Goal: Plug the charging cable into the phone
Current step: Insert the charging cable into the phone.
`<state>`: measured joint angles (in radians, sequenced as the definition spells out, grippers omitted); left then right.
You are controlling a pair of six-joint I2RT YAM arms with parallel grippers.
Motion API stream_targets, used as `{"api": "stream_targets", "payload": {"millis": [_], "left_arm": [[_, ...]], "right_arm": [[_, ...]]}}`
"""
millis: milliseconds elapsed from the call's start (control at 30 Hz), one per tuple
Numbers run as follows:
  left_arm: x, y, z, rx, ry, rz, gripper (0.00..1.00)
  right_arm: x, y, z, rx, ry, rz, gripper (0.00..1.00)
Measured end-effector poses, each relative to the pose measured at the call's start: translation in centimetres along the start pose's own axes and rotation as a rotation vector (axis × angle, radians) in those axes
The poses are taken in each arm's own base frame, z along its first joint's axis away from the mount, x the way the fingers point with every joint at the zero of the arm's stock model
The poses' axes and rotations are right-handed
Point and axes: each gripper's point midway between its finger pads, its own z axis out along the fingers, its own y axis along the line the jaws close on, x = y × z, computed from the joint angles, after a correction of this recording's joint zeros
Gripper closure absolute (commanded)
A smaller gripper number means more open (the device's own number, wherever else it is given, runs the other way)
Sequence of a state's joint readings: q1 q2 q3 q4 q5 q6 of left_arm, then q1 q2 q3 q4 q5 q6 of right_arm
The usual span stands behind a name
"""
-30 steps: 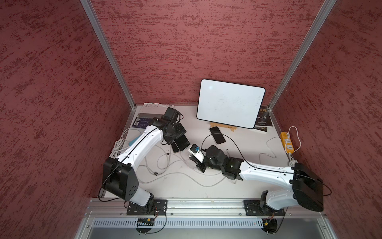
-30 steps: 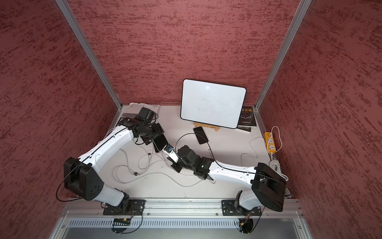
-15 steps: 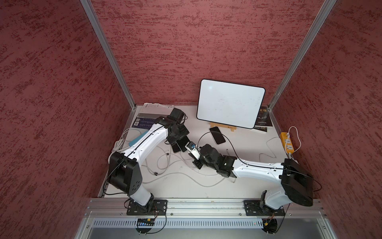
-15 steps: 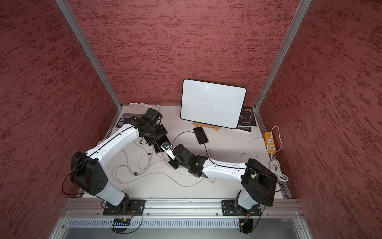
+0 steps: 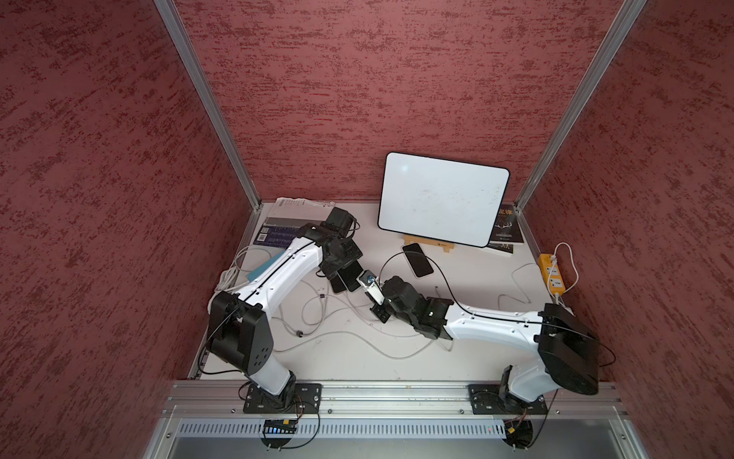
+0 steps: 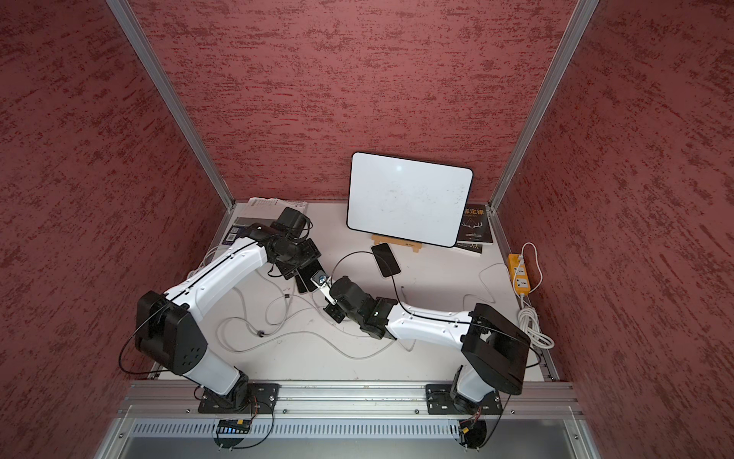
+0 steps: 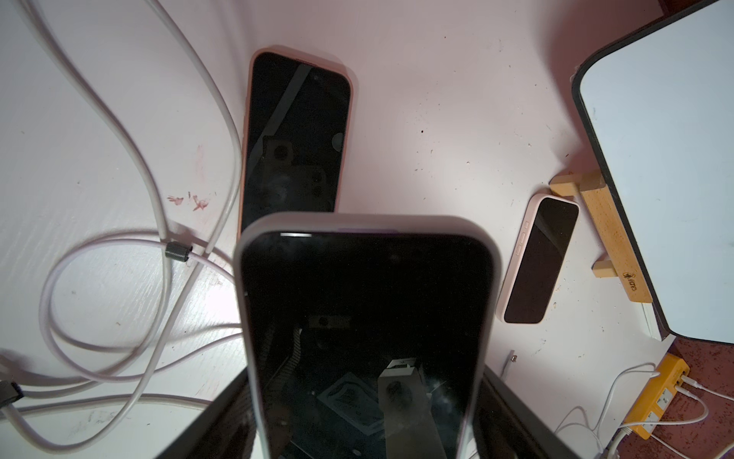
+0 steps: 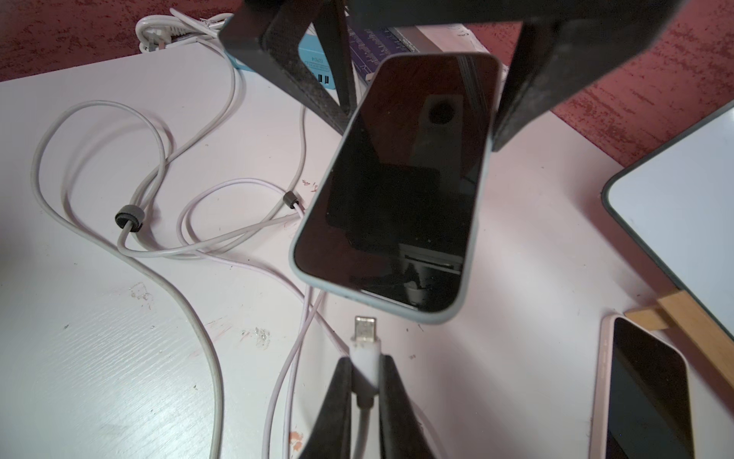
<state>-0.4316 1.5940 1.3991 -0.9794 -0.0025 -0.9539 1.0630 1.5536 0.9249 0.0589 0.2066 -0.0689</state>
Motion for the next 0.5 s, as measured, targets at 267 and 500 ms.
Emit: {"api": "stream_targets", "payload": {"millis": [267,500], "left_arm": [[0.04,0.00,0.12,-0.002,0.002,0.001,1.00],[0.03,0.00,0.16,-0.004,0.001,0.001,1.00]], "right_arm": [[-0.09,0.05,0.47,0.002,0.012,0.008,1.00],[0.13,0.09,0.80,0.005,0.031,0.018,1.00]]}}
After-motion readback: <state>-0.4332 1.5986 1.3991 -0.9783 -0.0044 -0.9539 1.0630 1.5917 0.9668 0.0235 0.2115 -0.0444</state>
